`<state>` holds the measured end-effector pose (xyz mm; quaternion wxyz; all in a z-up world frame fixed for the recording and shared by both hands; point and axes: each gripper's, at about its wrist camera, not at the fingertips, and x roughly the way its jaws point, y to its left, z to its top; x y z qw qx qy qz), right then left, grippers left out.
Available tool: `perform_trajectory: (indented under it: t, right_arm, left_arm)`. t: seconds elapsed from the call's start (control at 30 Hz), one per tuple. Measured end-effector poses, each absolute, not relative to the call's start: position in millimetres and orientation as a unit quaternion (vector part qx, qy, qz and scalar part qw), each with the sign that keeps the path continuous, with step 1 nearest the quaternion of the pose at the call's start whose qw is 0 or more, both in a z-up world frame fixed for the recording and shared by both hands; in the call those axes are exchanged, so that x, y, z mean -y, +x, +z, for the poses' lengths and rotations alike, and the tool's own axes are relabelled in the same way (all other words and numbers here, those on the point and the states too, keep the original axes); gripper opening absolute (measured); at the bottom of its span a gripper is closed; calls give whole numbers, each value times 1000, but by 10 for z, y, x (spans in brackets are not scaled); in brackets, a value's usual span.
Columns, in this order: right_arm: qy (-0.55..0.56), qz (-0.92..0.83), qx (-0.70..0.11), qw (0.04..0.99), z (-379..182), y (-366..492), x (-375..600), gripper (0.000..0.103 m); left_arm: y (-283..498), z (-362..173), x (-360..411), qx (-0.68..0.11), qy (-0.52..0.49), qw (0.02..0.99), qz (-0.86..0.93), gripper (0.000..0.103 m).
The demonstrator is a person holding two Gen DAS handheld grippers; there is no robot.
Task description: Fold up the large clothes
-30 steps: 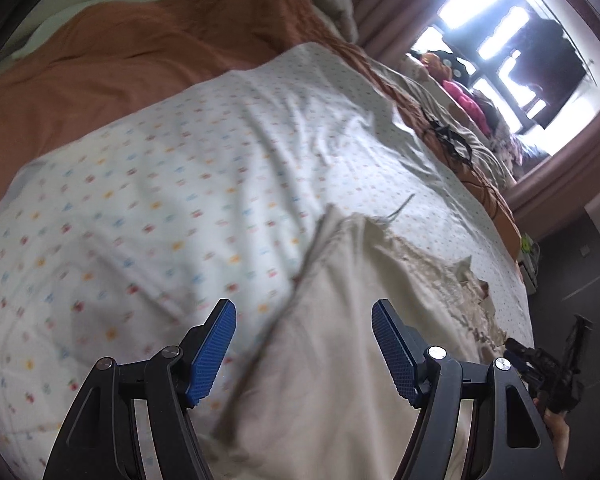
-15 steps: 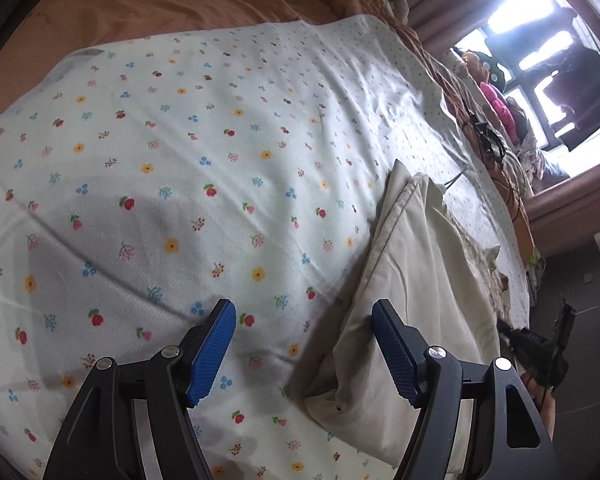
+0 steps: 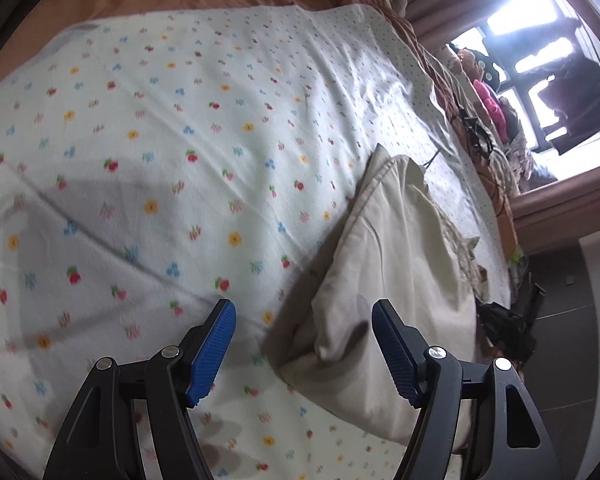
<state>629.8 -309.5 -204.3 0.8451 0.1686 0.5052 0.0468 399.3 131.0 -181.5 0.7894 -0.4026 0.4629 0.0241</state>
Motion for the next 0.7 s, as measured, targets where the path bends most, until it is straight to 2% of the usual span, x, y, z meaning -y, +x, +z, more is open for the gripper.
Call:
perform_trajectory:
  t: [0.27, 0.3, 0.33, 0.4, 0.7]
  right_arm:
    - [202, 52, -513, 832, -1867, 6228, 3224, 6]
    - [202, 51, -510, 835, -1818, 6202, 3241, 12]
    - [201, 50, -505, 838, -1757, 6166, 3254, 23]
    - [204, 53, -494, 844, -1624, 6051, 3284, 34]
    - [217, 79, -446, 865, -1108, 5435, 3352, 34]
  left_arm:
    - [3879, -1932, -1247, -465, -433, 772, 0, 72]
    - [3889, -1941, -1250, -462, -440, 770, -4, 72]
    - [3887, -1951, -1257, -459, -449, 767, -8, 72]
    - [3876, -1974, -1272, -455, -467, 758, -19, 72]
    - [3843, -2036, -1157, -461, -484, 742, -55, 72]
